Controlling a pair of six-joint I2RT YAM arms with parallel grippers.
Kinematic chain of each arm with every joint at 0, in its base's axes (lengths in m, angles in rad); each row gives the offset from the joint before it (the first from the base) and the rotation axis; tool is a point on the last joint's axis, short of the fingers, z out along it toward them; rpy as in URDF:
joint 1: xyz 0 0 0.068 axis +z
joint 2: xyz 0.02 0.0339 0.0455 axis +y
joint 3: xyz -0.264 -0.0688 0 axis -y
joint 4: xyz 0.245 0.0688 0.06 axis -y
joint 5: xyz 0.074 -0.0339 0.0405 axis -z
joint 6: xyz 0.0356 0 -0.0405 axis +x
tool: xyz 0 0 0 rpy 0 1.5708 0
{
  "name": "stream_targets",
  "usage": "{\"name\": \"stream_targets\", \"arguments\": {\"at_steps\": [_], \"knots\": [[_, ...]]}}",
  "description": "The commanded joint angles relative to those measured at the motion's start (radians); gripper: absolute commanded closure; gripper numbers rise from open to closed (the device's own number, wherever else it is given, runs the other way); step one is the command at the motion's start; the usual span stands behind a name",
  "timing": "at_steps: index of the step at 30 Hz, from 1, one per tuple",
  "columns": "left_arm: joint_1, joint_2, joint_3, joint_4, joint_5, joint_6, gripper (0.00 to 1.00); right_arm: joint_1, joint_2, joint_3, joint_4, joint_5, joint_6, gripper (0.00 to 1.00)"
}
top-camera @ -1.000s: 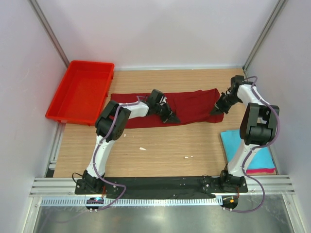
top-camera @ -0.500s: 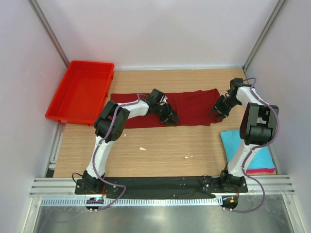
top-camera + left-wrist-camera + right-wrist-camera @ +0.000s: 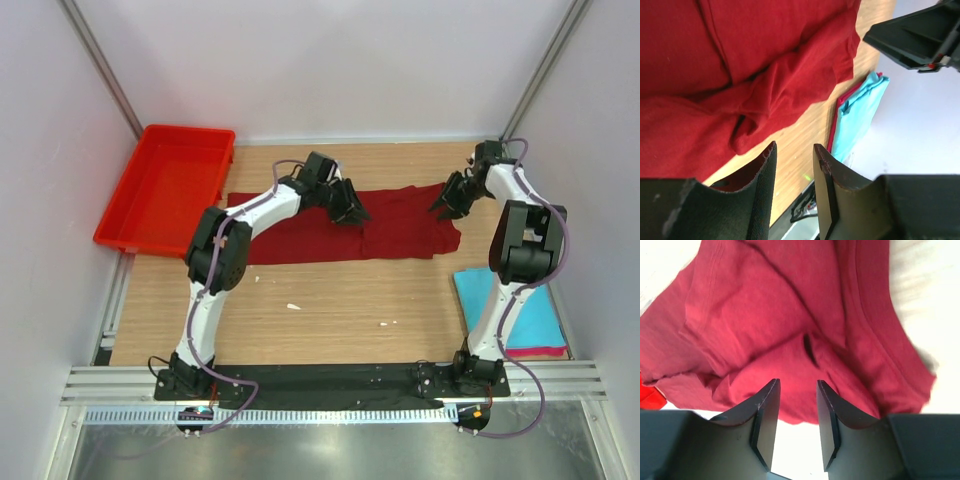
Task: Fold and stack the t-shirts
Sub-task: Fold the tshirt
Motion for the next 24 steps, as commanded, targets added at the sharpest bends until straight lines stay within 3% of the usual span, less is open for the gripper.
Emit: {"name": "stream_targets", "arguments": {"at_steps": [1,18,24], "knots": [[0.005,0.042,0.049,-0.025,-0.018,0.01,0.64,0.002,0.04,0.054,0.017,-0.042,-0.02,0.6],[0.004,0.118,0.101,-0.036,-0.004,-0.01,0.66,0.007,0.102,0.063,0.061,-0.068,-0.046,0.62],[0.004,0.14,0.118,-0.007,0.007,-0.04,0.74,0.01,0.118,0.084,0.061,-0.071,-0.043,0.66]]}}
